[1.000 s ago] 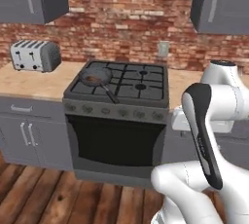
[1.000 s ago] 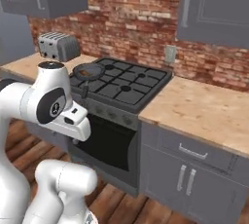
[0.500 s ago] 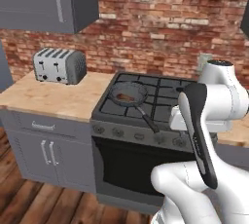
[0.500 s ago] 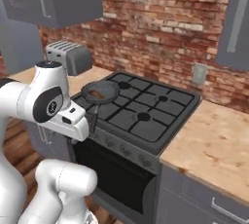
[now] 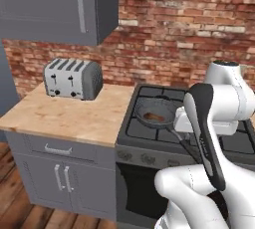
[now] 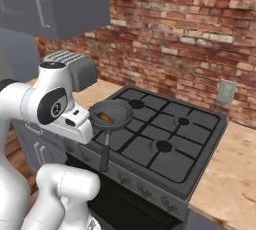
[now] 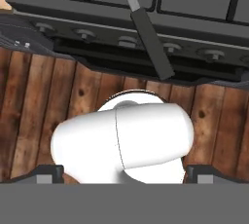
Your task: Take the chicken drumsticks from the pan and place one on each plate on the dining counter.
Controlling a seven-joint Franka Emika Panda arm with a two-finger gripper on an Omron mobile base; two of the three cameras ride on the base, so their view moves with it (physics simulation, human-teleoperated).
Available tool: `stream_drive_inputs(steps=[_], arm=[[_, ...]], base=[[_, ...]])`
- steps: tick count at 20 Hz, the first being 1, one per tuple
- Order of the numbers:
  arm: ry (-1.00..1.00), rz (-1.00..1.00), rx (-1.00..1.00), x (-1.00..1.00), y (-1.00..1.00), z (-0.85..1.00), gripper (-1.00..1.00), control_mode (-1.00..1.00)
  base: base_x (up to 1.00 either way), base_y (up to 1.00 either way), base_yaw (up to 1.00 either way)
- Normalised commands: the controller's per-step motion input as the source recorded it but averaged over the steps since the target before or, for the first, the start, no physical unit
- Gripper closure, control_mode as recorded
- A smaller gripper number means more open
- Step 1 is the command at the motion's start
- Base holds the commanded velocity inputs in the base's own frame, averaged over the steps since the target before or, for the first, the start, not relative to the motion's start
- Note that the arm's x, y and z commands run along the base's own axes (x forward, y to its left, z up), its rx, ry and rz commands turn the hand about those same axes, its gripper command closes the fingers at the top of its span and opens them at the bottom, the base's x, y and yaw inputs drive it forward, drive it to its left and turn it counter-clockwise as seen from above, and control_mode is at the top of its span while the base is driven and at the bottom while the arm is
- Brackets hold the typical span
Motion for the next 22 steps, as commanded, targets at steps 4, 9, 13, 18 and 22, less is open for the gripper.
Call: stream_drive_inputs(steps=[4,9,13,18,22], arm=[[0.0,0.0,0.0,0.0,0.0,0.0,-1.0,1.0],[0.0,0.0,0.0,0.0,0.0,0.0,-1.0,1.0],[0.0,0.0,0.0,0.0,0.0,0.0,-1.0,1.0],[0.0,0.0,0.0,0.0,0.0,0.0,-1.0,1.0],[0.0,0.0,0.0,0.0,0.0,0.0,-1.0,1.0]], base=[[0.4,0.45,0.0],[0.59,0.23,-0.07],[0.56,0.22,-0.18],[0.53,0.26,-0.25],[0.48,0.44,-0.32]])
